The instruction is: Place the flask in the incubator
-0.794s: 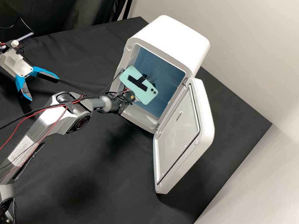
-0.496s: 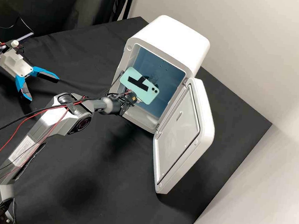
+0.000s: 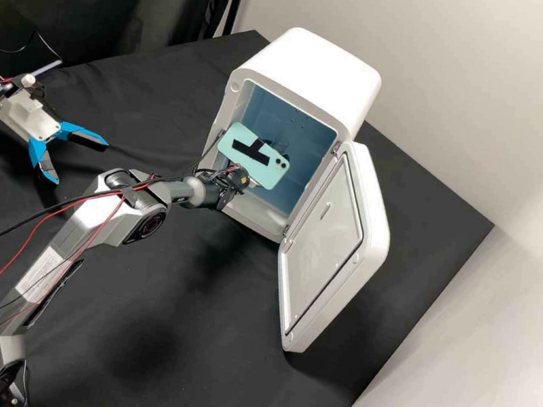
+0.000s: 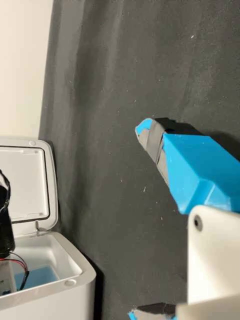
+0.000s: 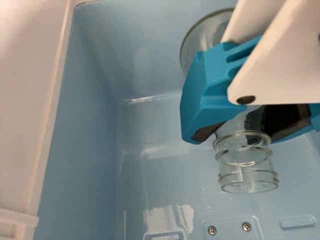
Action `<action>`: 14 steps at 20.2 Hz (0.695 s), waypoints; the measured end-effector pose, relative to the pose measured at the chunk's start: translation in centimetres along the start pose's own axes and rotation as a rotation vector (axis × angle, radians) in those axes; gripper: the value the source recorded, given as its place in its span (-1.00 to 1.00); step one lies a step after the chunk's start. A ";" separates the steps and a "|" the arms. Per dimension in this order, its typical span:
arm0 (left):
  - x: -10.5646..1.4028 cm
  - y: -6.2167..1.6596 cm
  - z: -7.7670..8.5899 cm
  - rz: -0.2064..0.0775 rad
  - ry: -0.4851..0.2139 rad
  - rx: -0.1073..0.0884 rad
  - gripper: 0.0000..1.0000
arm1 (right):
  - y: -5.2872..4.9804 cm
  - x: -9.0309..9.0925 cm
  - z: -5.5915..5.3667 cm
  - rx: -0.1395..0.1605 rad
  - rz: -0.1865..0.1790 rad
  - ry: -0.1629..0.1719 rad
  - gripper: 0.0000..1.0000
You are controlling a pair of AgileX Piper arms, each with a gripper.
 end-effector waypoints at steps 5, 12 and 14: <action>0.1 0.07 0.0 0.003 0.000 0.001 1.00 | 0.1 0.0 0.1 -0.012 0.007 -0.010 -1.00; 0.1 -0.09 -0.1 -0.006 0.001 -0.003 1.00 | 0.1 0.0 0.1 -0.023 0.013 -0.016 -1.00; 0.1 -0.09 -0.1 -0.006 0.001 -0.003 1.00 | 0.2 0.0 0.2 -0.028 0.017 -0.019 -1.00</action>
